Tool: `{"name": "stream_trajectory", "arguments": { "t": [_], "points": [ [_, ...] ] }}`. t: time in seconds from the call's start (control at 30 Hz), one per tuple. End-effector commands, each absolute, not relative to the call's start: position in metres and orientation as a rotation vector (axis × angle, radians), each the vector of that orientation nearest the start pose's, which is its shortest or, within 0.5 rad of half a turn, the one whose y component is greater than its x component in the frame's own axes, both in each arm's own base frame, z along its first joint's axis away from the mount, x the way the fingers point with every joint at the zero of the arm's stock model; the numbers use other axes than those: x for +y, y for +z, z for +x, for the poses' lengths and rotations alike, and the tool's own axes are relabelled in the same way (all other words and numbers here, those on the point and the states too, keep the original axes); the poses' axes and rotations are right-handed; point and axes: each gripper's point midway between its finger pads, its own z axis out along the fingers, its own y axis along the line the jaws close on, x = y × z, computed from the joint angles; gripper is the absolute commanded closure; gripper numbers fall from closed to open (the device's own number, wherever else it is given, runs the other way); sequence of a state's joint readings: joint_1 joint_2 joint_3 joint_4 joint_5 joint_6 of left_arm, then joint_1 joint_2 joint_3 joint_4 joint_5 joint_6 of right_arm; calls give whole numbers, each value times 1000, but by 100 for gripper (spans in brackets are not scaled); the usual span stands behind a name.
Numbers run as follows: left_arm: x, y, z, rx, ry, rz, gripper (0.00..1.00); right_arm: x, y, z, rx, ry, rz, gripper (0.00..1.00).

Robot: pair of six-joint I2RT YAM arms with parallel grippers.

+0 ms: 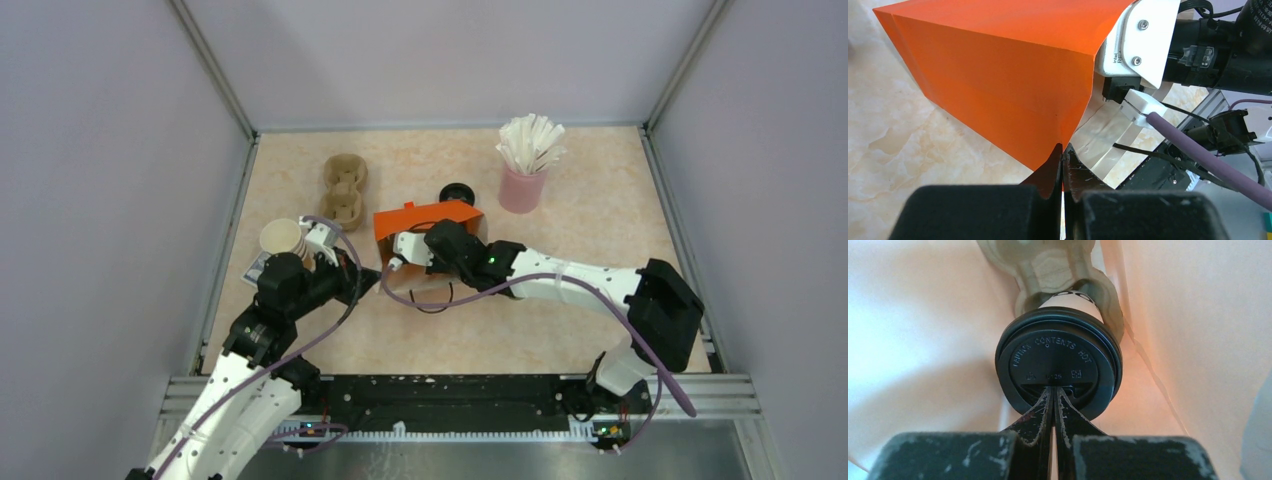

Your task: Pack the takeout coffee

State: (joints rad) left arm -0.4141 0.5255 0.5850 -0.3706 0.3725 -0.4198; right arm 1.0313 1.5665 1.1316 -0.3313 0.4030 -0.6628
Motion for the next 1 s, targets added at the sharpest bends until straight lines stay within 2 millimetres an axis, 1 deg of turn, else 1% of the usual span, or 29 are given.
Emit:
{"name": "stream_trajectory", "arguments": {
  "t": [0.0, 0.07, 0.17, 0.27, 0.47, 0.57, 0.73, 0.8, 0.9, 0.97],
  "points": [
    [-173, 229, 188, 1898, -938, 280, 100, 314, 163, 301, 1607, -203, -1496, 100],
    [-174, 228, 186, 1904, -946, 275, 100, 313, 163, 311, 1616, -200, -1460, 100],
    [-173, 226, 184, 1910, -950, 269, 100, 306, 157, 325, 1647, -215, -1437, 100],
    [-172, 224, 183, 1916, -945, 261, 100, 304, 151, 334, 1660, -221, -1433, 100],
    [-167, 221, 181, 1929, -931, 230, 100, 315, 147, 342, 1651, -187, -1419, 100],
    [-166, 222, 182, 1924, -925, 224, 100, 327, 155, 344, 1621, -139, -1410, 100],
    [-167, 219, 184, 1929, -929, 218, 100, 348, 175, 349, 1544, -75, -1384, 100],
    [-168, 217, 185, 1932, -929, 215, 100, 352, 177, 351, 1525, -67, -1381, 100],
    [-167, 217, 187, 1933, -919, 206, 100, 357, 184, 346, 1459, -32, -1394, 100],
    [-166, 218, 189, 1930, -910, 199, 100, 357, 183, 338, 1410, -4, -1440, 100]
  ]
}}
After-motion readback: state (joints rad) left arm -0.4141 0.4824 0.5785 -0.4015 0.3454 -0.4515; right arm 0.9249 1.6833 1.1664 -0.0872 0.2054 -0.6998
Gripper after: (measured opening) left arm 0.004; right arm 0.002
